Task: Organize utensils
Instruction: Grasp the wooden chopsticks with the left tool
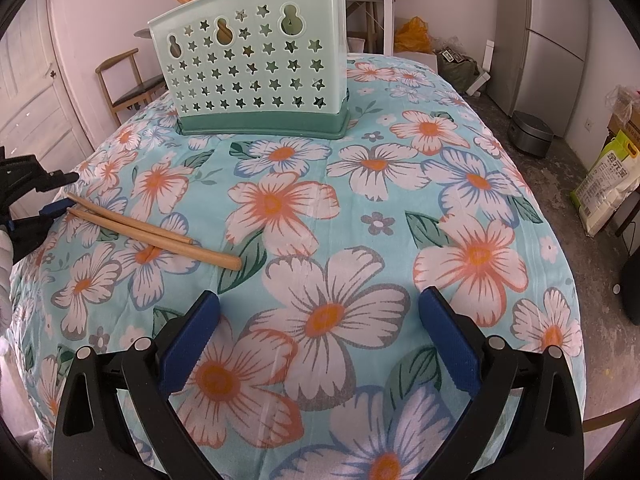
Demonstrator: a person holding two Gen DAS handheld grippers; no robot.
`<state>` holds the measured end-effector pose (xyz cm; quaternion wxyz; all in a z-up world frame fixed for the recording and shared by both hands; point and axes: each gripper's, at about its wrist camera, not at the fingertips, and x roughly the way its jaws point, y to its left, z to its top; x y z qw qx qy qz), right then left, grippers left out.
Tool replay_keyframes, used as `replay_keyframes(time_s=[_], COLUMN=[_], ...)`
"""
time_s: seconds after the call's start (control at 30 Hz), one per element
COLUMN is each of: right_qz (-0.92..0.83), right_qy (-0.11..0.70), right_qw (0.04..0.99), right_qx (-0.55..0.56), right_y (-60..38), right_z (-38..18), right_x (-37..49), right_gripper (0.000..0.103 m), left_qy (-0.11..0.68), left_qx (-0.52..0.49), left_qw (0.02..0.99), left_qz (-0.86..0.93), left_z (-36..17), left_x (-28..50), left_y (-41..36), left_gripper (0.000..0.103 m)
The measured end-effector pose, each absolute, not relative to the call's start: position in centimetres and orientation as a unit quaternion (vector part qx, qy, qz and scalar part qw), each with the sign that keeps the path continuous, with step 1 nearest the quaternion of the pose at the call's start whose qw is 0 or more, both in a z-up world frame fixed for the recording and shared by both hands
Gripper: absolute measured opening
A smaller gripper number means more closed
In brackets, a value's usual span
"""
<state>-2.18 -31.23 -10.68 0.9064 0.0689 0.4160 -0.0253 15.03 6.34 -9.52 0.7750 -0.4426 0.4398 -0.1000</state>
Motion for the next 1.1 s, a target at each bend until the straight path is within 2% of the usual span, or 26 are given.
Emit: replay_keyframes(time_s=[0.4, 0.6, 0.97, 1.1], right_qz=[-0.026, -0.026, -0.025, -0.026], right_qy=[0.416, 0.416, 0.414, 0.414], right_qw=[0.906, 0.906, 0.907, 0.907], right_qx=[0.069, 0.069, 0.071, 0.071], right_y=[-31.2, -31.2, -31.3, -31.2], right_z=[-10.7, -10.7, -10.7, -10.7], right_x=[-2.1, -2.1, -2.2, -2.2], right_gripper=[0.097, 0.097, 0.097, 0.097], left_qy=[0.46, 0.463, 0.46, 0.429], left_qx=[-0.457, -0.482, -0.502, -0.518], left_qw=[0.754, 0.736, 0.724, 0.727], left_qz=[-0.103, -0.104, -0.115, -0.137], left_z=[-10.2, -11.5, -12.0, -11.3], left_x=[15.2, 15.8, 16.8, 16.2], left_y=[4.4, 4.8, 4.7, 5.2], left_gripper=[0.025, 0.012, 0.011, 0.008])
